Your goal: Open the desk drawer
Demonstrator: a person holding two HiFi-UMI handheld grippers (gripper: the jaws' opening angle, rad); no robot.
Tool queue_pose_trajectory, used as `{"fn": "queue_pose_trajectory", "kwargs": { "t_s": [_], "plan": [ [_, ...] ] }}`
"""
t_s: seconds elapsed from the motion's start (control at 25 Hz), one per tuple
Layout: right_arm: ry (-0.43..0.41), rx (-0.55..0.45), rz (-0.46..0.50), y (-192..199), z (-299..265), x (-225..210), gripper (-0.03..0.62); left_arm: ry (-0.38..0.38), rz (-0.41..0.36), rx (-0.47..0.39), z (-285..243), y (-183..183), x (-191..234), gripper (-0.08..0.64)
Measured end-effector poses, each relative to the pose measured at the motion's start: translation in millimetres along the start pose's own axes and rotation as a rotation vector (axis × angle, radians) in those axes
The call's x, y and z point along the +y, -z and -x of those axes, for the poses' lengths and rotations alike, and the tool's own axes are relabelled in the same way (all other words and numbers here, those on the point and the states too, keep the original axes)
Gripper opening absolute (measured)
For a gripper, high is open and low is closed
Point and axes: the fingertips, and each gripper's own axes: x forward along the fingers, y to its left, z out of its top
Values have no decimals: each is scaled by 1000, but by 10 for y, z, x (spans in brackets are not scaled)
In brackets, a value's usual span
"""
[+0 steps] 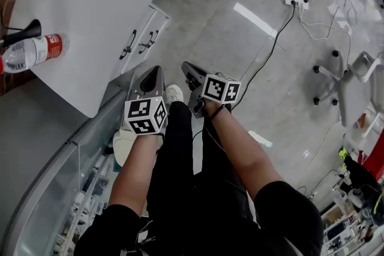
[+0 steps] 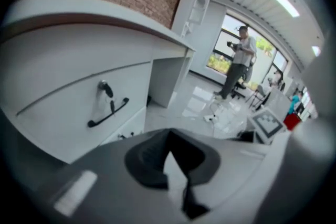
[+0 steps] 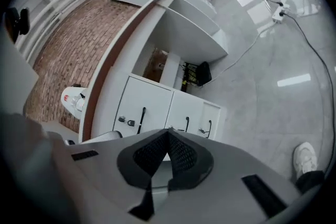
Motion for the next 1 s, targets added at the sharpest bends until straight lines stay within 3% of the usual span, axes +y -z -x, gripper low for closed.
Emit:
{"fn": "queue_pose_trajectory", "kwargs": {
  "t_s": [0.4,0.52,0.6,0.68,0.72,1.0],
  "plan": [
    [-103,126,-205,520,-1379,-458,-8,34,-45,32,-251,288,464,-2],
    [-99,110,-276,559,-1738,-619,-8,38,-40,53,-241,408,544,-2],
    [-78,100,-247,575,-1939,-678,-8,42,-43,73,-252,489,590,-2],
    [-68,118,-196,645,-2105,-667,77,41,-42,98,-258,584,653,-2],
    [-65,130,-186,679,-2171,-658,87,39,-39,109,-261,629,685,-2],
    [4,157,-180,772,-2446,-745,81,56,-64,140,-223,744,742,-2]
  ]
}}
